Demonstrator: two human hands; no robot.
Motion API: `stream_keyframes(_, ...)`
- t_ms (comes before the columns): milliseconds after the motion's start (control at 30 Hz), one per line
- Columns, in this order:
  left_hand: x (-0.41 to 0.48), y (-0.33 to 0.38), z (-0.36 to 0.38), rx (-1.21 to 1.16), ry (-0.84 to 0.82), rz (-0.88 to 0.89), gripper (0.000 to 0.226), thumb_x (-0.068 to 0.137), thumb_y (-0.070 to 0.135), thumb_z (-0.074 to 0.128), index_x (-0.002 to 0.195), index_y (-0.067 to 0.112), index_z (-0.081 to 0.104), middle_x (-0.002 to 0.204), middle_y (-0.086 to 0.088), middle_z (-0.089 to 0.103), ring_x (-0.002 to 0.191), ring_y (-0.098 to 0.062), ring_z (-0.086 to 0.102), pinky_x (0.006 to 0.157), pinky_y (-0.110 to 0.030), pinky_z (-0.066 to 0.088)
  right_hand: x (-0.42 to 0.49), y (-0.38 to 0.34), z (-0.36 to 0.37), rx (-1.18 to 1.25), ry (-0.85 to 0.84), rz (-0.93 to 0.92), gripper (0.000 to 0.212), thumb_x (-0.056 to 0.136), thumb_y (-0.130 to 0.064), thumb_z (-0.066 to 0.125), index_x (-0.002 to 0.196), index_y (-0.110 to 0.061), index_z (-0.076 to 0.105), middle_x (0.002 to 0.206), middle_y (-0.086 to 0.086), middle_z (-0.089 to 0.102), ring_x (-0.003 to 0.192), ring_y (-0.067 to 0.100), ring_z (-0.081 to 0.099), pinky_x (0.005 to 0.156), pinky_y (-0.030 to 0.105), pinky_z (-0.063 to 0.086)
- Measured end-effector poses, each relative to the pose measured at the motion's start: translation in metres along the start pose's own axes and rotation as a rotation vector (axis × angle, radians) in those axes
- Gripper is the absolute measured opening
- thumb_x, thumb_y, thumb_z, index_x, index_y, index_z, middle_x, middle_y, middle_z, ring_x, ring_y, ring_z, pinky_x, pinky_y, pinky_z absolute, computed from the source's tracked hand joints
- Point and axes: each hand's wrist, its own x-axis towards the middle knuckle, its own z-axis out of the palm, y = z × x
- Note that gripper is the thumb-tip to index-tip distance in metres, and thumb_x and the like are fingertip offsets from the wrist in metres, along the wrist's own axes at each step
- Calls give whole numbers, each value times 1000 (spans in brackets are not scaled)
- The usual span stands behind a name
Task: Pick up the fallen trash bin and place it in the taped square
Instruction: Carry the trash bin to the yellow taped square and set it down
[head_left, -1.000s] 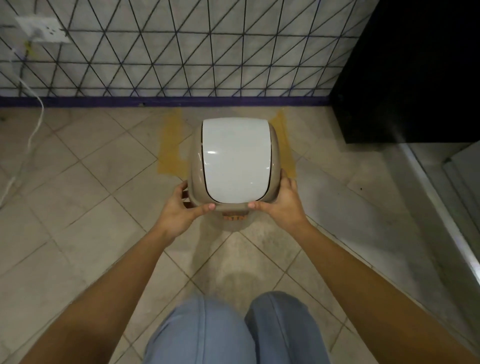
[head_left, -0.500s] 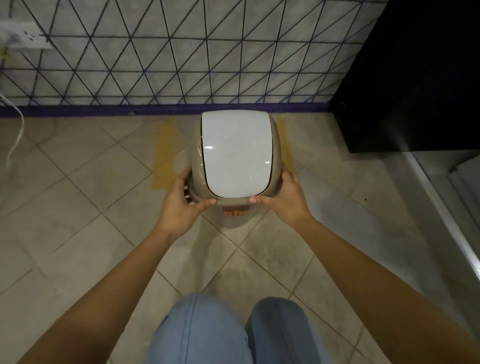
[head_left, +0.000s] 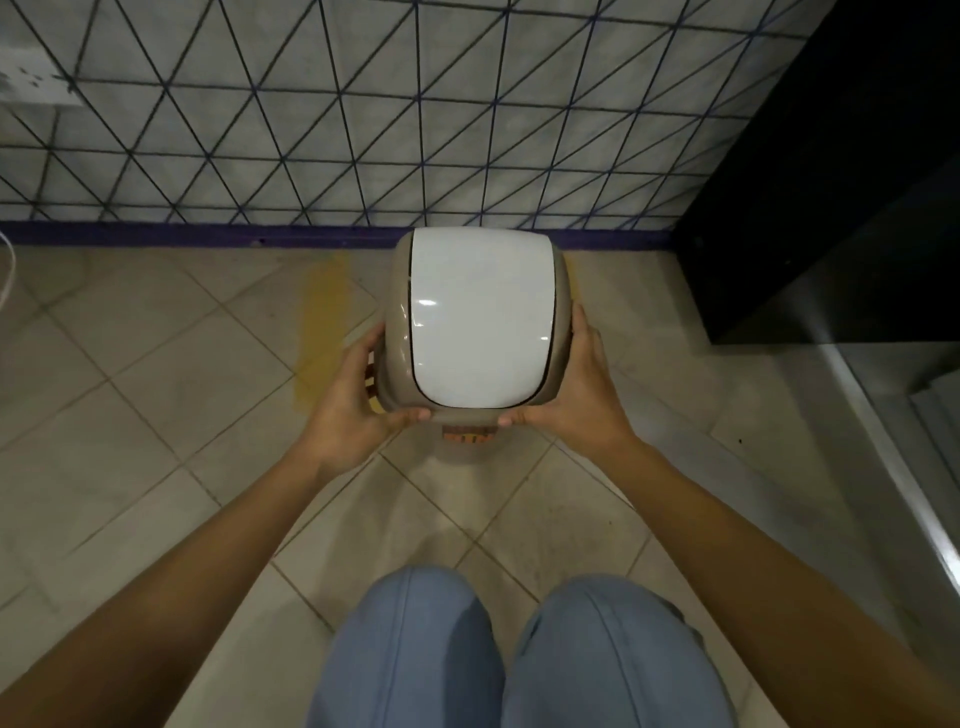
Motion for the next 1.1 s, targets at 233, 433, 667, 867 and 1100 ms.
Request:
stream_keyframes(233,13,5,0,-15,1,23,96,51,35,82,127,50,26,122,30,41,105,14,49,76,-4,43,14,-2,-1,3,-19,-12,152,32,-37,95,149,-25,0,149,4,27,139,21,21,110,53,31)
stream_keyframes(433,20,4,4,39,51,32,104,53,38,82,140,33,26,128,27,40,111,8,46,87,-4,38,28,-4,-4,-7,-21,-14,146,34,-30,96,149,-23,6,145,6,32,136,21,27,108,50,35)
stream_keyframes(667,28,2,6,268,181,144,100,61,31,84,143,23,28,133,10,37,116,8,32,89,6,23,35,-5,-4,-16,30,-22,141,36,-26,95,148,-22,10,142,8,32,135,22,28,107,49,36)
stream_keyframes(867,37,4,7,322,195,200,100,64,30,80,145,18,25,124,5,41,113,-7,41,87,1,31,47,-5,-1,-8,47,-25,139,37,-24,95,148,-18,12,144,11,32,137,23,26,108,49,35)
stream_keyframes(1100,51,7,9,395,218,181,101,64,22,84,145,15,25,131,-8,43,115,-8,40,89,-1,30,62,-5,-4,-32,31,-41,139,41,-23,94,149,-18,7,147,9,29,138,21,24,109,47,35)
